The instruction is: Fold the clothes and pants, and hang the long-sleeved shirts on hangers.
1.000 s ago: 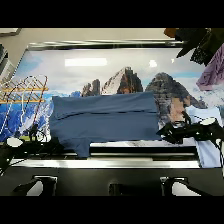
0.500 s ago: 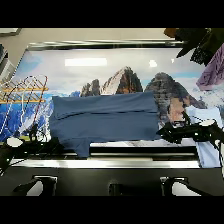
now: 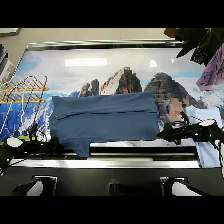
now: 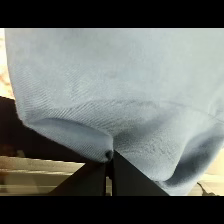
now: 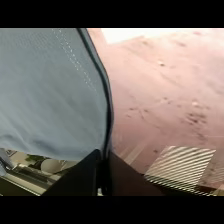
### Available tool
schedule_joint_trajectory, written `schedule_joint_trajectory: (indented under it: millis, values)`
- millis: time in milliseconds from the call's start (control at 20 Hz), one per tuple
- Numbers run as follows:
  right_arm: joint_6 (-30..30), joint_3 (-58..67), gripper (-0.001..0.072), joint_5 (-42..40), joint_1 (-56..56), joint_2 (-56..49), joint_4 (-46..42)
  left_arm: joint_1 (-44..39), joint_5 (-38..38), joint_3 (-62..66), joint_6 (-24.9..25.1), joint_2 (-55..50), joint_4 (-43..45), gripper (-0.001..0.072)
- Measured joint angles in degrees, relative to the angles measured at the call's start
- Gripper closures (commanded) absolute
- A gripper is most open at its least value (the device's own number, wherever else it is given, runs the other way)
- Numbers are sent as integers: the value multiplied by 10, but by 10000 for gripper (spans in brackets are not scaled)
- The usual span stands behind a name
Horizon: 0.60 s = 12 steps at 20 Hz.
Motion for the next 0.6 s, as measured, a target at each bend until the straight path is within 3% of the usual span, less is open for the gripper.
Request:
schedule_joint_trajectory:
  millis: [300, 600]
  values:
    - [-9, 0, 685, 23, 0, 5, 1, 1, -19, 21, -5, 5, 0, 694]
    - [12, 0, 686, 58, 0, 71, -1, 17, -127, 116, -60, 49, 27, 694]
